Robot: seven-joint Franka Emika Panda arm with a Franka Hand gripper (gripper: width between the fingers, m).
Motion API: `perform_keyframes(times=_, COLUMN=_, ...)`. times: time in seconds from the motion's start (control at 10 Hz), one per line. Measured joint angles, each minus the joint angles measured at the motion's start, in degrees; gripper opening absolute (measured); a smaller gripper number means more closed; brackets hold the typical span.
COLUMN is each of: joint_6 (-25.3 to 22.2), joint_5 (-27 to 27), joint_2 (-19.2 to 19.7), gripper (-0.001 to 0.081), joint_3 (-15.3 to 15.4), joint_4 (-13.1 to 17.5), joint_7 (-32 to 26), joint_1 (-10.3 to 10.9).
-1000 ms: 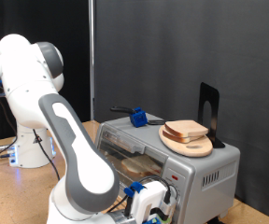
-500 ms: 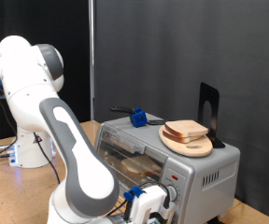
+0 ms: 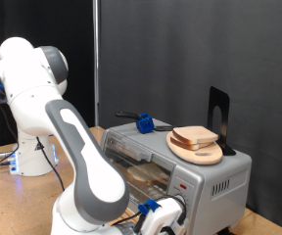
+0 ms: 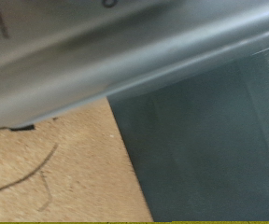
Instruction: Make a piece of toast with the oven
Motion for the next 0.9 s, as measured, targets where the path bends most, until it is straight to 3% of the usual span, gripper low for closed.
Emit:
perform_keyframes(times=0.5, joint_6=-1.3, joint_5=-5.1, joint_2=0.6, gripper=0.0, joint_3=-0.8, joint_4=2.9, joint_7=12.7, joint_1=1.2)
perform_keyframes(times=0.9, joint_6=-6.2, joint_5=-7.3, joint_2=2.2, gripper=0.0, joint_3=-1.1, joint_4=6.0, joint_7=18.7, joint_1=1.4)
